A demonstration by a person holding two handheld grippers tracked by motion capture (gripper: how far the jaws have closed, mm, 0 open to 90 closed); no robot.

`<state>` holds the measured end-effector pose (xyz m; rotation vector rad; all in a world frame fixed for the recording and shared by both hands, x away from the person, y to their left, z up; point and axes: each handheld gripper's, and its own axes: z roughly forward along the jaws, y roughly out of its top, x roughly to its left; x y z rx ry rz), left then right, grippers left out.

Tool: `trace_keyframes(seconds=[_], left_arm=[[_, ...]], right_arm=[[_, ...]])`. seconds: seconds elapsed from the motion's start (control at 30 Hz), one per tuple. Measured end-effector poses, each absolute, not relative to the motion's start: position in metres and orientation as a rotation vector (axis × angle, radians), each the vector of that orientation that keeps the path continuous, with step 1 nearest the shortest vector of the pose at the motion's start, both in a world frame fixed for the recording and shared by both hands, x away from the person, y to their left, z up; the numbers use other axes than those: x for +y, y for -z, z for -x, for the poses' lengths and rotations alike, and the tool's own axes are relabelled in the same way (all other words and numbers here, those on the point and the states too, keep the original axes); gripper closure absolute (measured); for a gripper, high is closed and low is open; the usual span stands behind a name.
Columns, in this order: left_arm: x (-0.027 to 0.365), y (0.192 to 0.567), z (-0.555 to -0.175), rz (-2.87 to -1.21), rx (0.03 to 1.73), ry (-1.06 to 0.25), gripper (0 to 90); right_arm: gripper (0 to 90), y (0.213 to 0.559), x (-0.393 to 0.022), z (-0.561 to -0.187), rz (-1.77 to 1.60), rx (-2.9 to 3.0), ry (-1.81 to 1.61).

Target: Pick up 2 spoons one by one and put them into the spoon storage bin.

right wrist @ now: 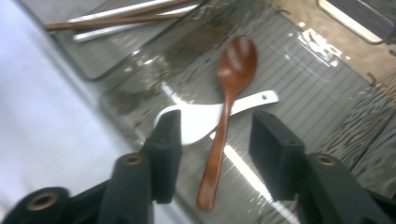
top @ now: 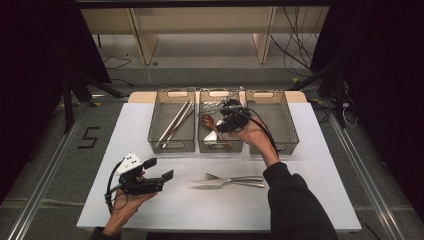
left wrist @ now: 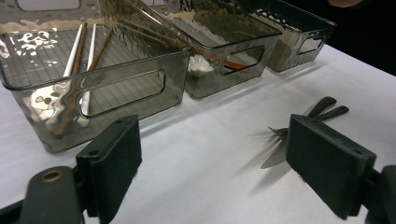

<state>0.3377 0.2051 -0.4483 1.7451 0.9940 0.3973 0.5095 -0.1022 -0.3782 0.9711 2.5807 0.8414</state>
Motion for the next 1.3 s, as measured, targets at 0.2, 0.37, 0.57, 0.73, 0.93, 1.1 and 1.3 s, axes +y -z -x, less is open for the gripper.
trace_keyframes(seconds=[0.2,0.37,0.57,0.73,0.93,1.1,1.3], left_arm=[[0.205,0.448,-0.338,-1.744,0.995,-0.395,17.8],[0.205,0.448,-0.338,-1.744,0.994,-0.395,17.6],[0.205,0.448,-0.338,-1.742,0.997,-0.396,17.6],[0.205,0.448,-0.338,-1.738,1.001,-0.395,17.5],[0.205,0.447,-0.34,-1.731,1.006,-0.398,17.4],[0.206,0.448,-0.34,-1.73,1.011,-0.398,17.4],[0.206,0.447,-0.339,-1.726,1.012,-0.397,17.1]], right_arm=[[44.8,0.373,-0.112,-0.487,-0.918,2.607,-0.905],[41.5,0.374,-0.116,-0.471,-0.892,2.623,-0.935],[39.0,0.378,-0.118,-0.46,-0.859,2.636,-0.947],[37.6,0.382,-0.12,-0.452,-0.845,2.655,-0.926],[36.2,0.384,-0.124,-0.445,-0.822,2.677,-0.908],[34.6,0.387,-0.127,-0.44,-0.812,2.696,-0.886],[33.5,0.397,-0.13,-0.436,-0.81,2.733,-0.852]])
